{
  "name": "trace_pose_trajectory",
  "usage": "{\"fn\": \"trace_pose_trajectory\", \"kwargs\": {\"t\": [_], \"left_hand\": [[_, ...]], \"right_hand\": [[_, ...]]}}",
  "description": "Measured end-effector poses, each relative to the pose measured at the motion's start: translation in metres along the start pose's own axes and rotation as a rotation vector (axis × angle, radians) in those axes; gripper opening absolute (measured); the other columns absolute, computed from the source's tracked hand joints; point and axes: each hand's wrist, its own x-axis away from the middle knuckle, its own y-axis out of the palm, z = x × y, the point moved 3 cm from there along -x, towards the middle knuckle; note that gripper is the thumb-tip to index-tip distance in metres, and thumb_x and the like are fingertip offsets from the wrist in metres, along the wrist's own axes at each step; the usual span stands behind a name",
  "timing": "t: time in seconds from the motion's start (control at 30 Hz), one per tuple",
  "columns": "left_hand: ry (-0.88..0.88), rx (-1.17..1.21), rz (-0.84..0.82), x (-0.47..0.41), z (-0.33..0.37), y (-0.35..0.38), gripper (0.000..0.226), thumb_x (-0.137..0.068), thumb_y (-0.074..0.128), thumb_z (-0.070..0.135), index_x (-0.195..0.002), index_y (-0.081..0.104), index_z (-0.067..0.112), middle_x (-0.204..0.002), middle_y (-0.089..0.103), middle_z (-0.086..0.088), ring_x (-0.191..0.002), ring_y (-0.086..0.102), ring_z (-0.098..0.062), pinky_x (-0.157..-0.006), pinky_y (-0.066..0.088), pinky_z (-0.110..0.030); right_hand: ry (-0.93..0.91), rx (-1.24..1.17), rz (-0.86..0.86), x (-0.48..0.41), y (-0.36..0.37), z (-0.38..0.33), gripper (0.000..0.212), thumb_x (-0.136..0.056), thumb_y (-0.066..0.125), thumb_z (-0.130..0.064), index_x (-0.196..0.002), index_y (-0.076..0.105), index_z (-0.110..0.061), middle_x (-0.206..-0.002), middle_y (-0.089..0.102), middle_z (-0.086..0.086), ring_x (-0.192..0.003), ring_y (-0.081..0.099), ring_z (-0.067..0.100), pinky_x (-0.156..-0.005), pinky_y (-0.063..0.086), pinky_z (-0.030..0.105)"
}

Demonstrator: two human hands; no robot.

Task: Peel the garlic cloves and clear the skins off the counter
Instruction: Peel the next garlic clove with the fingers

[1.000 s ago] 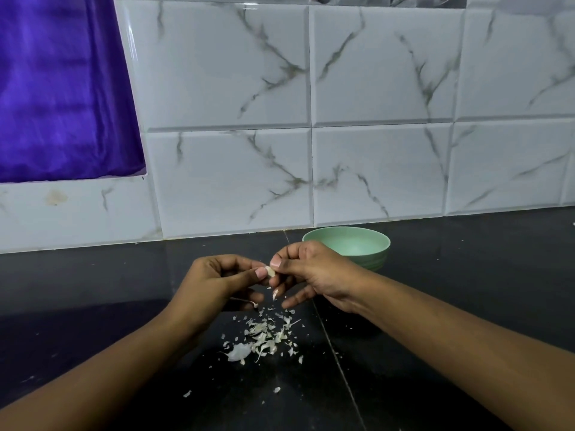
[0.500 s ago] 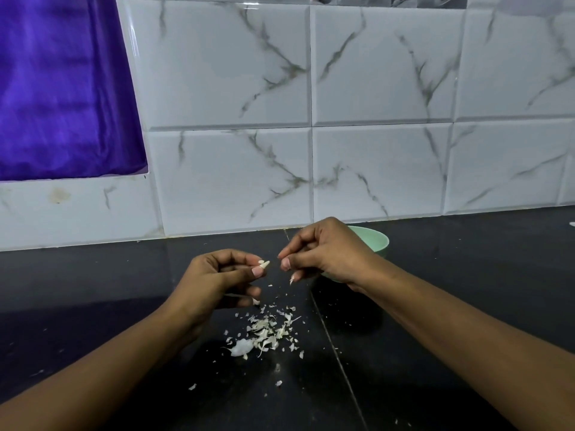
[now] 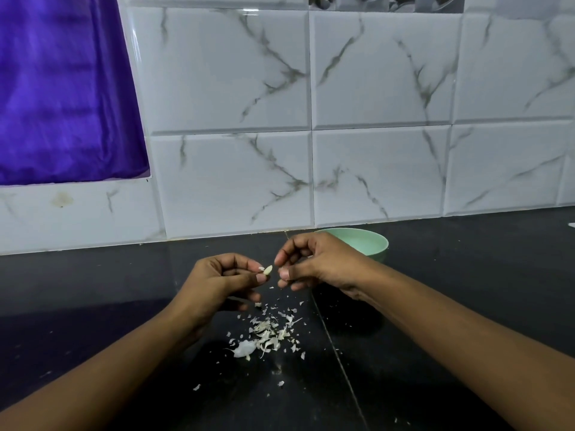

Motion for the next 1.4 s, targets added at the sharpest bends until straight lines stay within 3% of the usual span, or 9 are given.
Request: {"fn": "trace_pose_trajectory", "kwargs": {"t": [0.1,0.3,0.4,0.57,0.8,1.0,1.07,1.17,1.4], "left_hand": [[-0.003,-0.015,0.012,-0.001,-0.001,-0.001,0.012,-0.075,0.072,0.002,-0.075,0.065,0.012,-0.072,0.072,-0.004,-0.049,0.062,-0.011,-0.043,0.046,-0.019],[-0.012,-0.066,0.006,-0.001,-0.002,-0.002,0.012,-0.076,0.072,0.000,-0.075,0.065,0.010,-0.071,0.072,-0.005,-0.047,0.061,-0.010,-0.041,0.044,-0.018],[0.006,-0.095,-0.002,-0.001,-0.001,-0.002,0.012,-0.076,0.072,-0.001,-0.075,0.065,0.009,-0.067,0.071,-0.006,-0.047,0.061,-0.010,-0.041,0.043,-0.018],[0.062,-0.173,-0.042,-0.001,-0.001,-0.001,0.010,-0.075,0.074,0.001,-0.076,0.065,0.006,-0.058,0.068,-0.005,-0.049,0.064,-0.012,-0.043,0.045,-0.020],[0.070,-0.294,-0.083,-0.002,0.004,-0.003,0.040,-0.079,0.058,0.040,-0.068,0.068,0.003,-0.068,0.072,-0.015,-0.055,0.065,-0.015,-0.058,0.049,-0.023],[0.239,-0.585,-0.103,-0.003,0.005,-0.008,0.018,-0.071,0.081,0.019,-0.086,0.071,0.019,-0.079,0.075,0.004,-0.068,0.070,-0.013,-0.070,0.055,-0.023],[0.241,-0.548,-0.102,-0.002,0.005,-0.008,0.027,-0.069,0.083,0.018,-0.092,0.070,0.024,-0.082,0.074,0.004,-0.073,0.072,-0.017,-0.070,0.055,-0.026],[0.242,-0.486,-0.063,-0.001,0.006,-0.004,0.018,-0.072,0.079,0.025,-0.089,0.073,0.022,-0.074,0.074,0.001,-0.068,0.072,-0.014,-0.060,0.051,-0.019],[0.268,-0.352,0.017,0.001,0.009,-0.002,0.005,-0.080,0.072,0.015,-0.076,0.074,0.018,-0.069,0.074,-0.002,-0.064,0.071,-0.015,-0.060,0.052,-0.026]], "right_hand": [[-0.040,0.046,0.073,-0.001,-0.003,-0.001,0.017,-0.076,0.072,0.005,-0.083,0.062,-0.007,-0.059,0.064,-0.002,-0.057,0.065,0.012,-0.052,0.053,0.020],[0.034,0.214,0.000,-0.001,-0.003,0.000,0.017,-0.088,0.062,-0.005,-0.096,0.070,-0.018,-0.068,0.064,-0.018,-0.070,0.055,-0.005,-0.066,0.041,0.018],[0.048,0.098,0.062,-0.002,-0.003,0.004,0.012,-0.091,0.062,-0.014,-0.101,0.066,-0.014,-0.083,0.071,-0.005,-0.077,0.064,0.007,-0.066,0.048,0.022],[0.043,0.033,0.009,-0.004,0.012,0.013,0.008,-0.085,0.067,-0.005,-0.089,0.065,-0.012,-0.070,0.066,-0.002,-0.063,0.064,0.006,-0.062,0.056,0.023],[0.030,-0.016,0.052,-0.003,-0.002,0.007,0.010,-0.084,0.066,0.001,-0.086,0.065,-0.009,-0.066,0.066,-0.002,-0.066,0.066,0.008,-0.065,0.057,0.025],[0.063,-0.035,0.034,-0.002,0.000,0.007,0.010,-0.084,0.066,0.000,-0.088,0.064,-0.009,-0.080,0.072,0.004,-0.068,0.069,0.012,-0.063,0.057,0.027],[0.064,-0.040,0.035,-0.002,0.000,0.007,0.010,-0.084,0.067,-0.001,-0.089,0.064,-0.009,-0.082,0.072,0.006,-0.069,0.069,0.013,-0.063,0.057,0.028],[0.058,-0.018,0.052,-0.001,0.002,0.006,0.010,-0.082,0.069,-0.002,-0.088,0.065,-0.009,-0.076,0.070,0.003,-0.068,0.068,0.012,-0.063,0.057,0.028],[-0.024,-0.053,0.128,0.000,0.012,0.005,0.010,-0.077,0.074,-0.002,-0.081,0.067,-0.007,-0.068,0.069,0.002,-0.061,0.064,0.009,-0.061,0.055,0.023]]}}
